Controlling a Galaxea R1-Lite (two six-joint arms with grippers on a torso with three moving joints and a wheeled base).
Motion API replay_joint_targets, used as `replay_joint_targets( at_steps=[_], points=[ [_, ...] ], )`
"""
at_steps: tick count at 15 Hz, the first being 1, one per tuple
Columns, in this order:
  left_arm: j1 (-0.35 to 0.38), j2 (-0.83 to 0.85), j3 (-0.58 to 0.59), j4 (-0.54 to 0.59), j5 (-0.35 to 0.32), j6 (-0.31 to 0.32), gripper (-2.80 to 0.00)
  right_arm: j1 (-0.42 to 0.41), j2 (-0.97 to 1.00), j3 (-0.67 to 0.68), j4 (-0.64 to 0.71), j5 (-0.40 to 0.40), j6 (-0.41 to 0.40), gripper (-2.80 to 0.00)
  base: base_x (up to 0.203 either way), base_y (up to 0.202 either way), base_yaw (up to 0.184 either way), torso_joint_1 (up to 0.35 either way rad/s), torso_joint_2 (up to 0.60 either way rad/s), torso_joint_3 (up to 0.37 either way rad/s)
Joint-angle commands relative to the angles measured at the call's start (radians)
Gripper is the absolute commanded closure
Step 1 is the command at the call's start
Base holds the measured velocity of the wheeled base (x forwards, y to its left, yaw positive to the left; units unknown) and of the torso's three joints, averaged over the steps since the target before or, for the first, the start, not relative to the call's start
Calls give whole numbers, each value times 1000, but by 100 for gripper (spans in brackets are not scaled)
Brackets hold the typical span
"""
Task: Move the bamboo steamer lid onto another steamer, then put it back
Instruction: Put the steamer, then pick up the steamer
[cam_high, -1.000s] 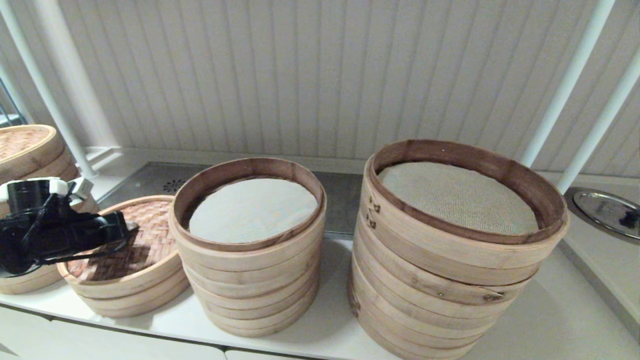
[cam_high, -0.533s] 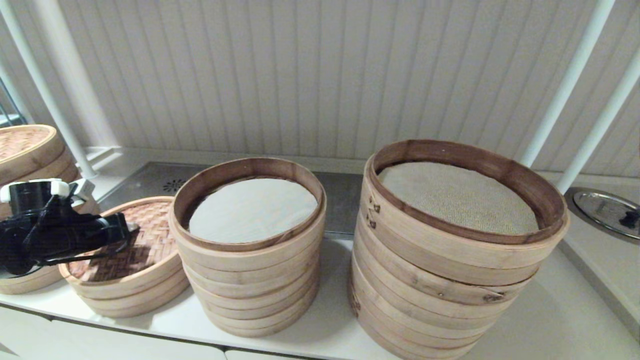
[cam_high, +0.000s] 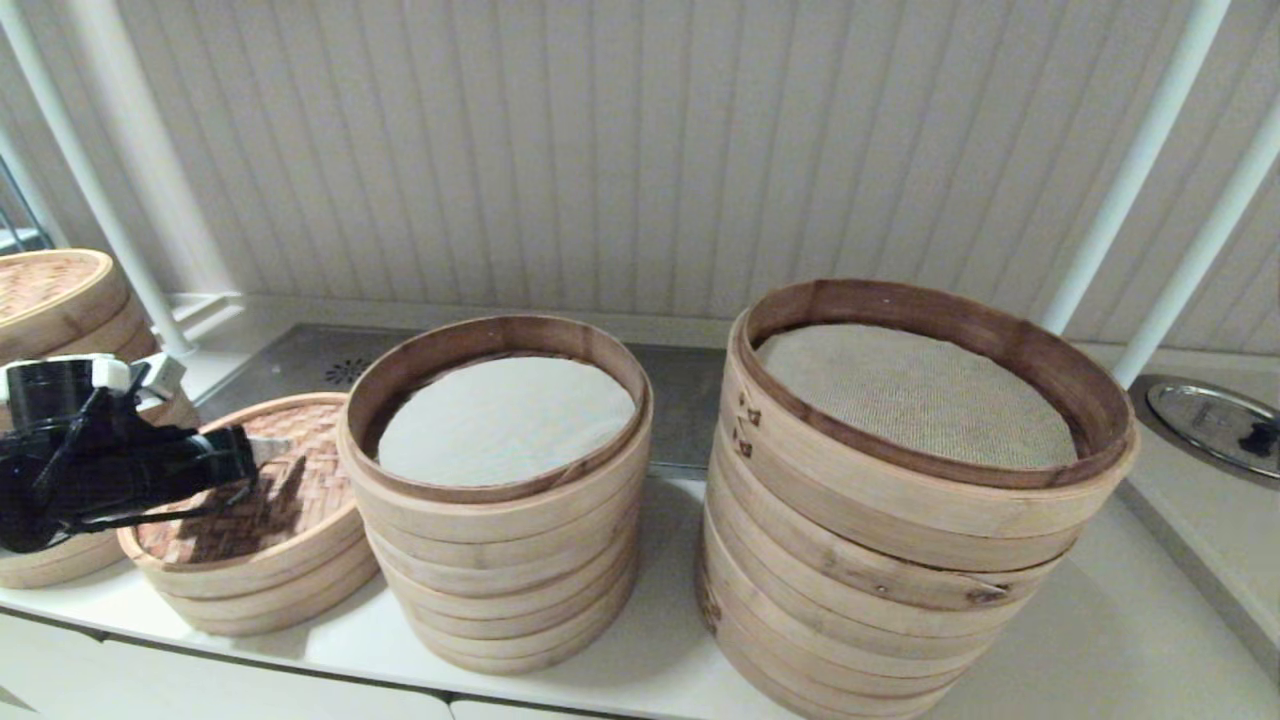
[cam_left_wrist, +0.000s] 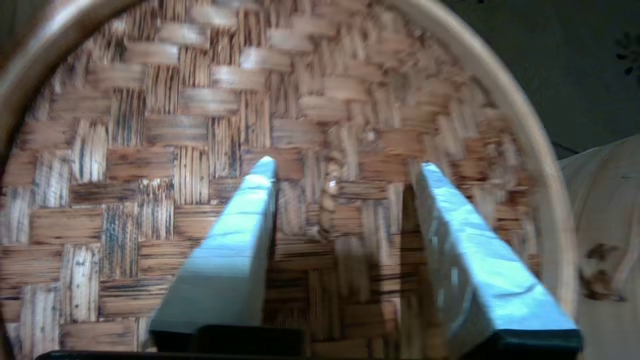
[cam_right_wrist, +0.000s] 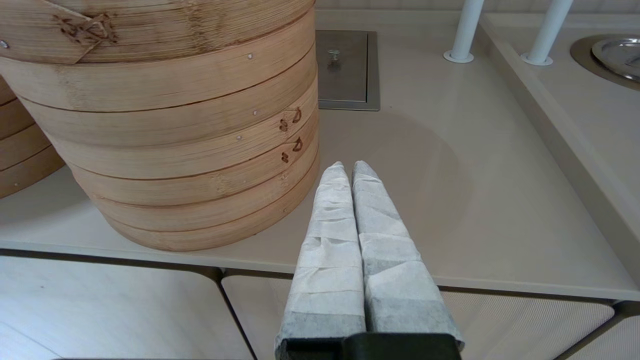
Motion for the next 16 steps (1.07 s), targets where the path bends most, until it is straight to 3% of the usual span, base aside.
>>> replay_joint_targets(
  at_steps=[1, 5, 8, 9, 11, 16],
  points=[
    [0, -60, 5, -1, -2, -1, -280, 0, 0, 3, 0, 0, 0, 0, 0, 0, 0, 0, 0, 0],
    [0, -266, 45, 43, 16, 38, -280, 0, 0, 3, 0, 0, 0, 0, 0, 0, 0, 0, 0, 0],
    [-1, -427, 59, 146, 28, 53, -280, 0, 0, 3, 0, 0, 0, 0, 0, 0, 0, 0, 0, 0],
    [-2, -486, 65, 186, 31, 55, 0, 0, 0, 3, 0, 0, 0, 0, 0, 0, 0, 0, 0, 0],
    [-24, -608, 89, 260, 58, 69, 0, 0, 0, 3, 0, 0, 0, 0, 0, 0, 0, 0, 0, 0],
    [-188, -922, 212, 342, 256, 117, 0, 0, 0, 3, 0, 0, 0, 0, 0, 0, 0, 0, 0, 0]
  ],
)
